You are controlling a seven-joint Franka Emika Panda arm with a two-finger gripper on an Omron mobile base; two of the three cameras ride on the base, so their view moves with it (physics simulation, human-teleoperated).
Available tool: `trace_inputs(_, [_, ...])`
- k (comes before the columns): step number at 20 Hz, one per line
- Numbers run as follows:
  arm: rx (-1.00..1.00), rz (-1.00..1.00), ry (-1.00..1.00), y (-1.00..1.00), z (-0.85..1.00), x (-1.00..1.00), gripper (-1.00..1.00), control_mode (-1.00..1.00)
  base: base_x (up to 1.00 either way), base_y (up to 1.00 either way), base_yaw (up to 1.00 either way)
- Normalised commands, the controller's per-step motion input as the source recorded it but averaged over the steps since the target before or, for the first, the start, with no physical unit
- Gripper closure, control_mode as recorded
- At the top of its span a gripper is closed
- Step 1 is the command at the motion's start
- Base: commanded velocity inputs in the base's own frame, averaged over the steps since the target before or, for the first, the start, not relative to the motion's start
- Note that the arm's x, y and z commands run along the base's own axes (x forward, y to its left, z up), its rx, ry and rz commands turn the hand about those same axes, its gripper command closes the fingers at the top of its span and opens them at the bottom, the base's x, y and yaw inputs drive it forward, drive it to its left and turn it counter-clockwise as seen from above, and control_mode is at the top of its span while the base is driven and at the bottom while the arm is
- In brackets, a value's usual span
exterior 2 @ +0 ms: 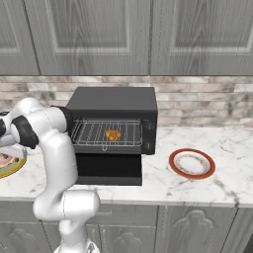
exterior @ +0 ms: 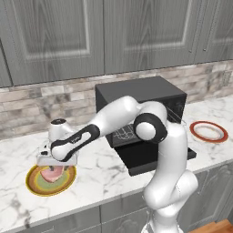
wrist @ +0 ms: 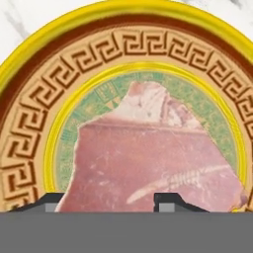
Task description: Open the toaster oven door. Place the bread on the bottom rack in the toaster oven and place the steak on the top rack.
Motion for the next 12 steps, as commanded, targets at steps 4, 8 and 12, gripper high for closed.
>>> trace_inputs(4, [0.0, 0.0, -0.12, 0.0, 0.0, -0.15, 1.0, -1.0, 0.0, 0.0, 0.0])
trace_inputs(8, [0.03, 0.0, -0.12, -0.18, 0.21, -0.28, 1.0, -1.0, 0.0, 0.0, 0.0])
trace_inputs(12, [0.11, 0.0, -0.11, -0.37, 0.62, -0.23, 1.0, -1.0, 0.0, 0.0, 0.0])
